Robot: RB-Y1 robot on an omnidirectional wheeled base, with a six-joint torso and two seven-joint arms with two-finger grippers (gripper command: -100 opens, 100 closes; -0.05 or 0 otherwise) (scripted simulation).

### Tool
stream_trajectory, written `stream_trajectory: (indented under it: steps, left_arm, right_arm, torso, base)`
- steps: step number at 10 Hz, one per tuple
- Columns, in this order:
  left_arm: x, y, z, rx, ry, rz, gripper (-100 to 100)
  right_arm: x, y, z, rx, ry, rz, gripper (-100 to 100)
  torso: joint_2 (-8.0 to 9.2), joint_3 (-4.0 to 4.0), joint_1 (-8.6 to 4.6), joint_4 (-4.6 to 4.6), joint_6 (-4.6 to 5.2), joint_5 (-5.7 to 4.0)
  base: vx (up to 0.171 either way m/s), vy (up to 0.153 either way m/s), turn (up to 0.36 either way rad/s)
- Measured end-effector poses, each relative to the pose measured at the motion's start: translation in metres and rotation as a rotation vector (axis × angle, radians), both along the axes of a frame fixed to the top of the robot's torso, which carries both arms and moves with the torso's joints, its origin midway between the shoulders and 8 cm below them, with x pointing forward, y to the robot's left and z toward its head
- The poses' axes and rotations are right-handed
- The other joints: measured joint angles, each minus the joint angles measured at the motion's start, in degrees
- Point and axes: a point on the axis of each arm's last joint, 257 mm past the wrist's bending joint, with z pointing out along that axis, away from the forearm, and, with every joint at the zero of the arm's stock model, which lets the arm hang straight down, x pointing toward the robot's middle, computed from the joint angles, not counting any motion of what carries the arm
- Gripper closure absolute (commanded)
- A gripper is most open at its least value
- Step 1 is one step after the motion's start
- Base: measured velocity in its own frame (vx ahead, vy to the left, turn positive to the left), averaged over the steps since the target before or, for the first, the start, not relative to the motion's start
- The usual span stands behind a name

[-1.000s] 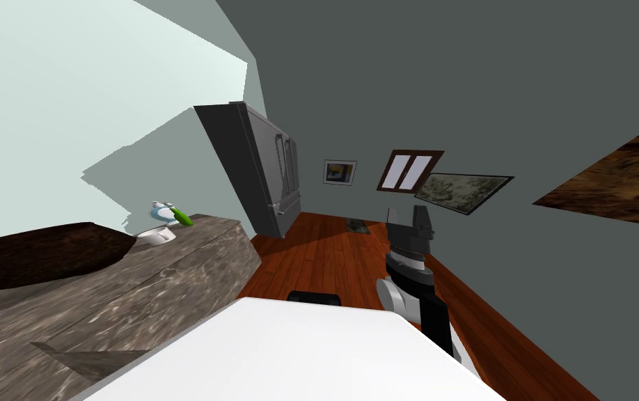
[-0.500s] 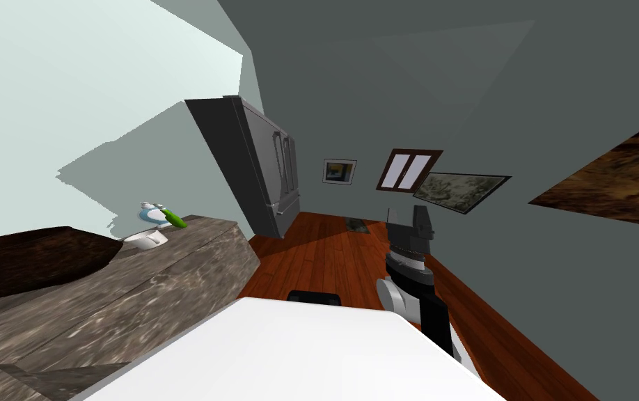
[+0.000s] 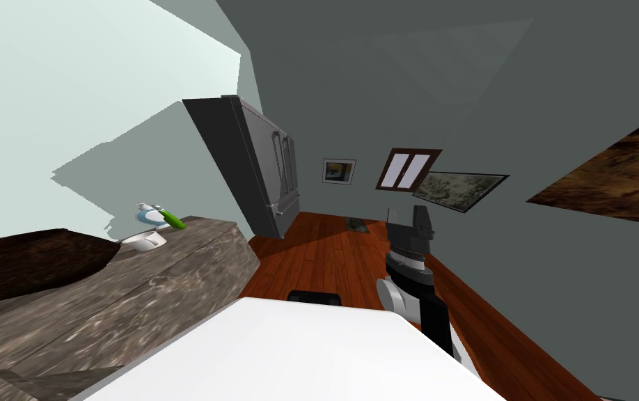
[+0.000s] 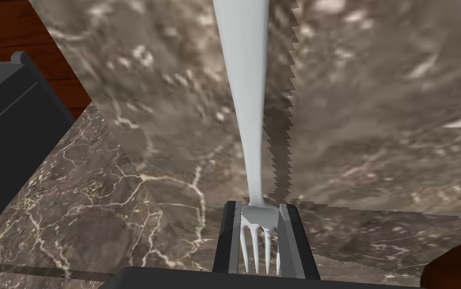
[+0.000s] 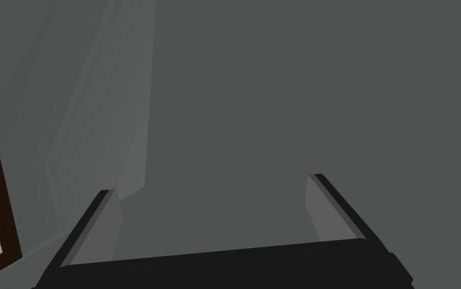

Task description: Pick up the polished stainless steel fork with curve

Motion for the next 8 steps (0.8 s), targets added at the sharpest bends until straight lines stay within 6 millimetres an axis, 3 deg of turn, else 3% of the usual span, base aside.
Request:
stream_trajectory:
  steps: [2, 3, 4, 7, 8]
  left_arm:
    - [0.000, 0.000, 0.000, 0.000, 0.000, 0.001, 100]
    - [0.000, 0.000, 0.000, 0.000, 0.000, 0.000, 0]
    - [0.000, 0.000, 0.000, 0.000, 0.000, 0.000, 100]
    - [0.008, -0.001, 0.012, -0.001, 0.003, -0.010, 100]
    - [0.009, -0.001, 0.012, -0.001, 0.003, -0.010, 0]
  right_arm:
    - [0.000, 0.000, 0.000, 0.000, 0.000, 0.000, 0]
    - [0.000, 0.000, 0.000, 0.000, 0.000, 0.000, 0]
    - [0.000, 0.000, 0.000, 0.000, 0.000, 0.000, 0]
    - [0.000, 0.000, 0.000, 0.000, 0.000, 0.000, 0]
    - [0.000, 0.000, 0.000, 0.000, 0.000, 0.000, 0]
  torso:
    - [0.03, 0.02, 0.10, 0.01, 0.00, 0.04]
    - [0.03, 0.02, 0.11, 0.01, 0.00, 0.04]
    - [0.03, 0.02, 0.11, 0.01, 0.00, 0.04]
    - [0.02, 0.01, -0.01, 0.01, 0.01, 0.00]
    - [0.03, 0.01, 0.04, 0.00, 0.00, 0.02]
  base:
    - [0.000, 0.000, 0.000]
    - [0.000, 0.000, 0.000]
    - [-0.001, -0.009, 0.053]
    - [-0.003, -0.016, 0.027]
    - [0.000, 0.000, 0.000]
